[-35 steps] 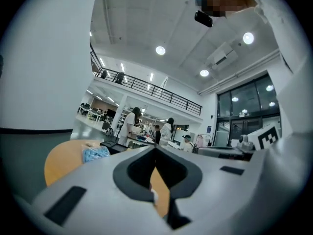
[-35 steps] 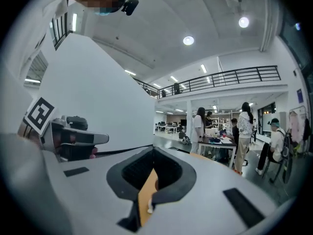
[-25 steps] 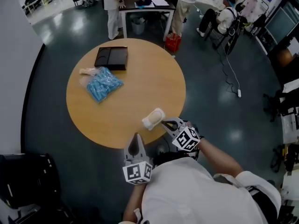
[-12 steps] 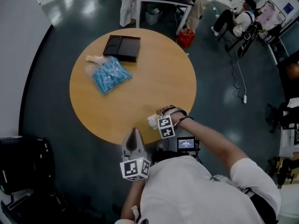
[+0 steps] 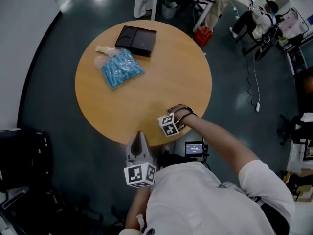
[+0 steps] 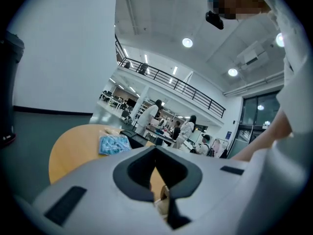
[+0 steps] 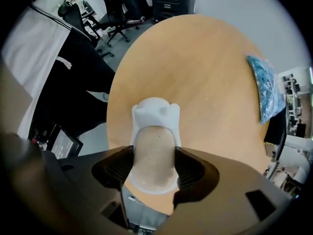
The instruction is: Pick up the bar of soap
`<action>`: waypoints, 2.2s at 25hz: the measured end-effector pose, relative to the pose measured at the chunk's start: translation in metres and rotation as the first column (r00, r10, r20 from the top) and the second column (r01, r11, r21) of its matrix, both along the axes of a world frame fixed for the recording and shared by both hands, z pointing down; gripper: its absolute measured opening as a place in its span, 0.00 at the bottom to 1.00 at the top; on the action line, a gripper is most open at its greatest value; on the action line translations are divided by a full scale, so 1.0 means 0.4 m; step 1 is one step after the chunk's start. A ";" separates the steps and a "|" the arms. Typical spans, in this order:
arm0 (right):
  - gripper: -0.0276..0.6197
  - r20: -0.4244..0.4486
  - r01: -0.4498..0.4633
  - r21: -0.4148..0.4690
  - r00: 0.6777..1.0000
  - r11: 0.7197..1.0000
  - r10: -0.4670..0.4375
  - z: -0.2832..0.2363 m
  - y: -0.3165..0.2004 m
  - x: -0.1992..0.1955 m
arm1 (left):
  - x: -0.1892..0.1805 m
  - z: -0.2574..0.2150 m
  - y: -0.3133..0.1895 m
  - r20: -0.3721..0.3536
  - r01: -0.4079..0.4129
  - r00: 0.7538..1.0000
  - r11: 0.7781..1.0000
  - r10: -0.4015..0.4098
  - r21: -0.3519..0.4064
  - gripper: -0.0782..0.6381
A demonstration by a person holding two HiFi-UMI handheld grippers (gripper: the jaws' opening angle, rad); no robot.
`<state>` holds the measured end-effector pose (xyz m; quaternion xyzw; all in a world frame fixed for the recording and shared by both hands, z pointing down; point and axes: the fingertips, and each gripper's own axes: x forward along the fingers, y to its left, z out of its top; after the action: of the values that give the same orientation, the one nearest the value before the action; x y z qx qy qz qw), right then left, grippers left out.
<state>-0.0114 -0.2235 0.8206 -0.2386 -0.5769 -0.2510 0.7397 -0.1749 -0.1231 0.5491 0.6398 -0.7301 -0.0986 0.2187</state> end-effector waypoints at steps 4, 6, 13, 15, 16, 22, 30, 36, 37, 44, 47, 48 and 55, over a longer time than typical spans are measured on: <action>0.45 0.002 0.016 0.027 1.000 1.000 -0.016 0.002 0.000 0.000 | 0.001 0.006 0.007 -0.012 0.012 1.000 1.000 -0.012 -0.002 0.12; 0.45 0.042 0.018 0.050 0.999 0.999 -0.020 -0.007 0.002 0.004 | 0.005 0.001 0.012 -0.006 0.007 1.000 1.000 -0.007 0.002 0.12; 0.45 0.250 -0.070 0.066 0.967 0.995 0.052 -0.075 0.003 -0.013 | -0.003 0.004 0.013 -0.010 0.003 1.000 1.000 -0.003 -0.004 0.12; 0.45 0.313 -0.124 0.059 0.944 0.991 0.099 -0.100 -0.002 -0.014 | 0.002 0.003 0.013 -0.006 -0.004 1.000 1.000 0.004 -0.005 0.12; 0.45 0.349 -0.162 0.047 0.927 0.986 0.136 -0.116 -0.005 -0.016 | 0.005 0.001 0.013 -0.003 -0.008 1.000 1.000 0.008 -0.005 0.12; 0.45 0.620 -0.485 -0.298 0.557 0.822 0.553 -0.287 -0.013 -0.046 | 0.018 0.005 0.003 0.004 -0.030 1.000 1.000 0.030 -0.007 0.12; 0.45 0.562 -0.270 -0.826 -0.330 0.495 0.758 -0.671 -0.001 0.007 | 0.058 -0.030 -0.037 0.032 -0.086 0.996 0.996 0.085 0.017 0.12; 0.45 0.579 -0.336 -0.804 -0.632 0.492 0.515 -0.791 -0.036 0.095 | 0.109 -0.036 -0.082 0.112 -0.125 0.986 0.992 0.122 0.026 0.12; 0.45 0.577 -0.351 -0.806 -0.647 0.476 0.499 -0.783 -0.041 0.103 | 0.118 -0.038 -0.087 0.125 -0.129 0.984 0.991 0.125 0.025 0.12; 0.45 0.570 -0.368 -0.814 -0.658 0.450 0.493 -0.764 -0.028 0.120 | 0.153 -0.047 -0.102 0.150 -0.154 0.978 0.988 0.148 0.030 0.12; 0.45 0.572 -0.364 -0.812 -0.651 0.456 0.498 -0.761 -0.023 0.117 | 0.154 -0.046 -0.100 0.145 -0.150 0.979 0.988 0.144 0.033 0.12; 0.45 0.575 -0.365 -0.810 -0.648 0.459 0.500 -0.761 -0.022 0.115 | 0.154 -0.046 -0.099 0.143 -0.148 0.979 0.988 0.142 0.033 0.12; 0.45 0.589 -0.366 -0.800 -0.625 0.474 0.511 -0.761 -0.013 0.104 | 0.152 -0.047 -0.089 0.134 -0.143 0.981 0.989 0.137 0.032 0.12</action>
<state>0.0303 -0.2288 0.5160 0.3423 -0.9319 0.1203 0.0059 -0.1140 -0.1587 0.5304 0.6991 -0.6939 -0.0556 0.1633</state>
